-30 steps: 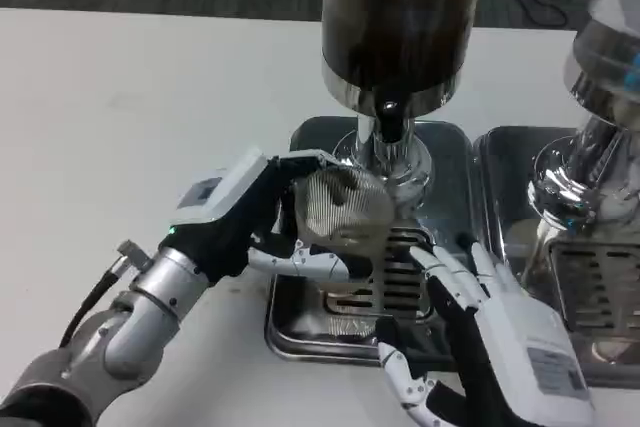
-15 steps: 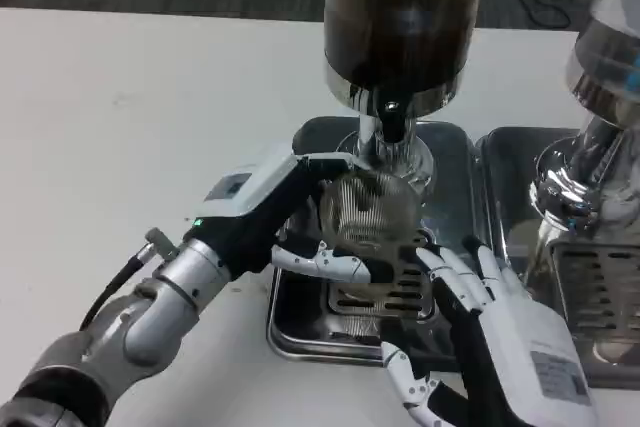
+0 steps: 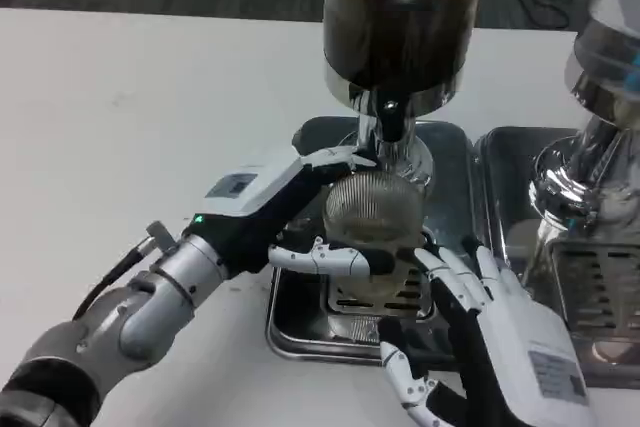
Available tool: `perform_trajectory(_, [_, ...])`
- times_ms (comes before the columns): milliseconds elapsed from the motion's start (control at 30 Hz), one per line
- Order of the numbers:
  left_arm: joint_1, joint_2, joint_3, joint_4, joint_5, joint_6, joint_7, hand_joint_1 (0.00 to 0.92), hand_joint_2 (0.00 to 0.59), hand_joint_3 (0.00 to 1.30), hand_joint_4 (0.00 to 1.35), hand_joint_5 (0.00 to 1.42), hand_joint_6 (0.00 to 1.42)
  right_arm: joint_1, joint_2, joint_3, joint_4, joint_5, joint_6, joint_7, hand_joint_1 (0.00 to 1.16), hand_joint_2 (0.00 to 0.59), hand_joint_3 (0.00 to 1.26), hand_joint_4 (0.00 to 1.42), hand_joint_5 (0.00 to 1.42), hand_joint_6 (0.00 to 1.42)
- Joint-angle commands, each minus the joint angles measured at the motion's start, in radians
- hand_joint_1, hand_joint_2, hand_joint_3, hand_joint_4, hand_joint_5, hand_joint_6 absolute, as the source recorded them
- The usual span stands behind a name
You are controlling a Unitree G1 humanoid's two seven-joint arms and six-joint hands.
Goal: Grasp the cup under the faucet to collect the drink, then remove the cup.
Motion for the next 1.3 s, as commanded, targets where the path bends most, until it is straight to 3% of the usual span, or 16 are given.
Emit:
perform_trajectory(33, [0.024, 0.027, -0.013, -0.034, 0.03, 0.014, 0.006, 0.186, 0.009, 0.27, 0.02, 0.16, 0.15, -0.013, 0.017, 0.023, 0.009, 0.01, 0.004, -0.003, 0.33, 0.483, 0.21, 0.12, 0.0, 0.0])
perform_trajectory(200, [0.058, 0.055, 0.005, -0.086, 0.02, 0.003, 0.012, 0.099, 0.0, 0.13, 0.0, 0.05, 0.01, -0.031, 0.017, 0.028, 0.025, 0.018, -0.001, -0.004, 0.34, 0.486, 0.21, 0.12, 0.0, 0.0])
perform_trajectory(300, [0.076, 0.068, 0.019, -0.115, 0.009, 0.004, 0.006, 0.078, 0.0, 0.1, 0.0, 0.01, 0.0, -0.044, 0.015, 0.028, 0.035, 0.027, -0.004, 0.0, 0.34, 0.487, 0.21, 0.12, 0.0, 0.0])
perform_trajectory(633, [0.142, 0.13, 0.081, -0.218, -0.026, 0.013, -0.018, 0.08, 0.003, 0.08, 0.0, 0.0, 0.0, -0.073, 0.008, 0.034, 0.064, 0.052, -0.008, -0.004, 0.34, 0.488, 0.21, 0.11, 0.01, 0.0])
perform_trajectory(800, [0.15, 0.135, 0.094, -0.225, -0.034, 0.029, -0.043, 0.082, 0.004, 0.08, 0.0, 0.0, 0.0, -0.086, 0.003, 0.036, 0.074, 0.066, -0.01, -0.001, 0.34, 0.488, 0.21, 0.11, 0.01, 0.0])
perform_trajectory(1033, [0.208, 0.156, 0.129, -0.301, -0.053, 0.004, -0.043, 0.083, 0.006, 0.08, 0.0, 0.0, 0.0, -0.091, -0.007, 0.035, 0.071, 0.075, -0.008, -0.002, 0.34, 0.488, 0.21, 0.11, 0.01, 0.0])
perform_trajectory(1300, [0.326, 0.217, 0.207, -0.441, -0.118, -0.034, -0.071, 0.084, 0.007, 0.08, 0.0, 0.0, 0.0, -0.097, -0.016, 0.033, 0.071, 0.087, -0.007, -0.003, 0.34, 0.488, 0.21, 0.11, 0.01, 0.0])
